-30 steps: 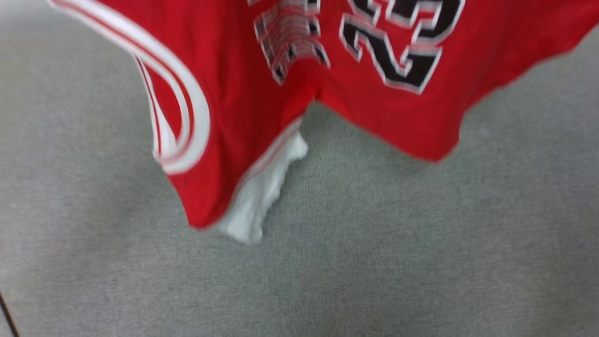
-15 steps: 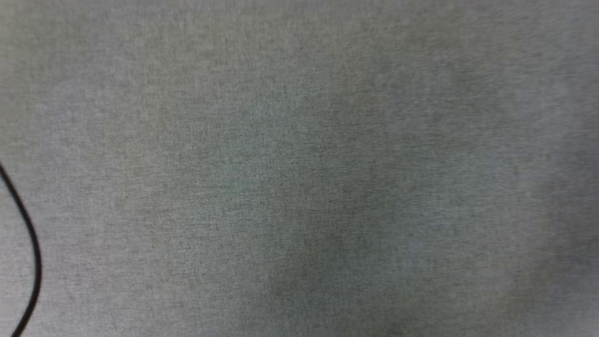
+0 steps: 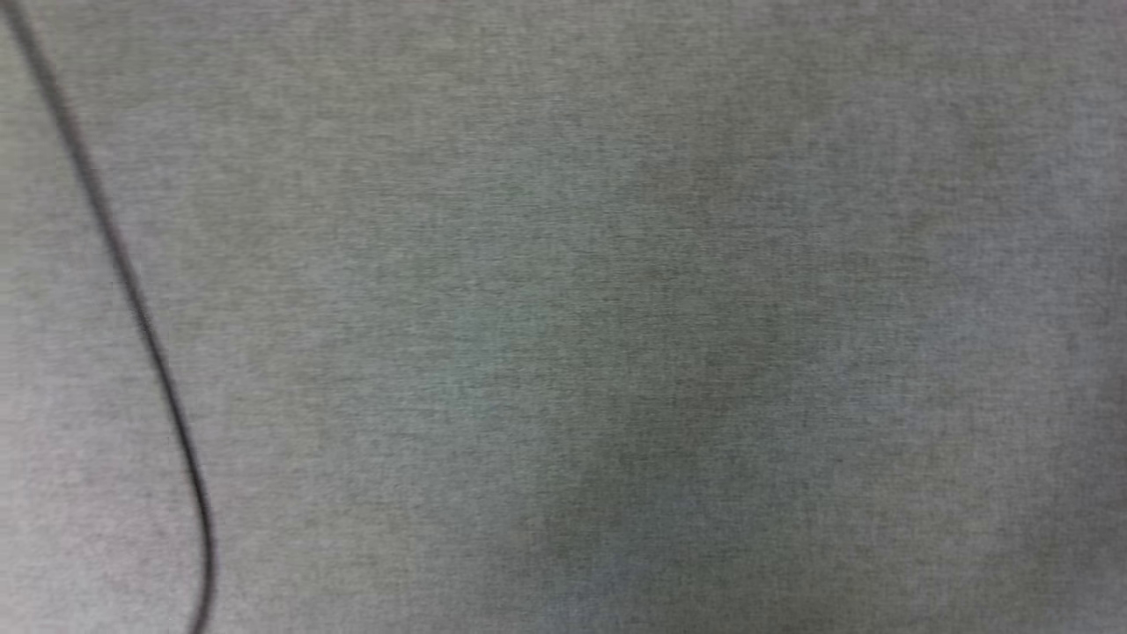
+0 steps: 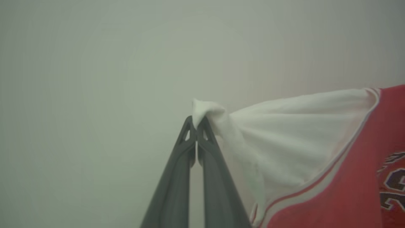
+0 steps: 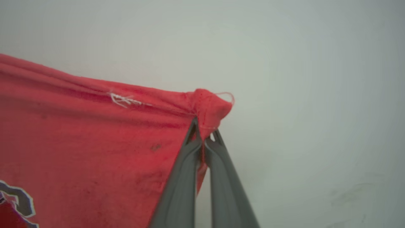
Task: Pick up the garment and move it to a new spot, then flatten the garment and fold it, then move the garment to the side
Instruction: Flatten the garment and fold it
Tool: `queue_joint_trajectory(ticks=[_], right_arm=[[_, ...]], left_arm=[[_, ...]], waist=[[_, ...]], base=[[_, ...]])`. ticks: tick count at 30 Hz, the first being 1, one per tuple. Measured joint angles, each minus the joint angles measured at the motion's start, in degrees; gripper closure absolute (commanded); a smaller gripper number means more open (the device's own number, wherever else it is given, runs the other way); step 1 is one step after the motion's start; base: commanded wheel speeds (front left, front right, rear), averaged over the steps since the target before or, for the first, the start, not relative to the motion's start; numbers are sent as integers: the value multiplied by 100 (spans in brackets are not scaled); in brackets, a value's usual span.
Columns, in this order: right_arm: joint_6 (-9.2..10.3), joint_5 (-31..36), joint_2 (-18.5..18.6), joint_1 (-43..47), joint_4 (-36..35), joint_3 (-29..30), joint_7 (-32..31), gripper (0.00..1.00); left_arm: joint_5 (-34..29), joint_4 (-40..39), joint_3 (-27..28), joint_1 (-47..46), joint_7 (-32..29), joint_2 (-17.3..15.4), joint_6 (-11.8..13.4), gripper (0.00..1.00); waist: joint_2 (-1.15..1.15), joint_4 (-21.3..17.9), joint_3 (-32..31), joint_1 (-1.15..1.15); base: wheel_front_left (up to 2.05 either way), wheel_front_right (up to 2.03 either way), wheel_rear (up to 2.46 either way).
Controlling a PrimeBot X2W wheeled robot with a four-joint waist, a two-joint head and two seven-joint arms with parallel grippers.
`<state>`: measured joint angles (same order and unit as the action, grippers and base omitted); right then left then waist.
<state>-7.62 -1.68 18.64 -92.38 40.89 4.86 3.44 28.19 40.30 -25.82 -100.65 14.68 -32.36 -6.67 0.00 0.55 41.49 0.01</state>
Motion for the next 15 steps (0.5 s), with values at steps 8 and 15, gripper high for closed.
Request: queue_joint_trajectory(ticks=[8,15], right_arm=[[8,-383,-258,1087,403,-379,666,100],[8,-1060,-222,2515,339,-998,773,100]], left_arm=[[116,-802,158,2098,31,513,-40,100],[138,-1730,213,4296,31,770,-45,100]], waist=[[0,136,-376,-1],[0,199,-1011,-2]], base=[[0,0,0],[0,0,0]])
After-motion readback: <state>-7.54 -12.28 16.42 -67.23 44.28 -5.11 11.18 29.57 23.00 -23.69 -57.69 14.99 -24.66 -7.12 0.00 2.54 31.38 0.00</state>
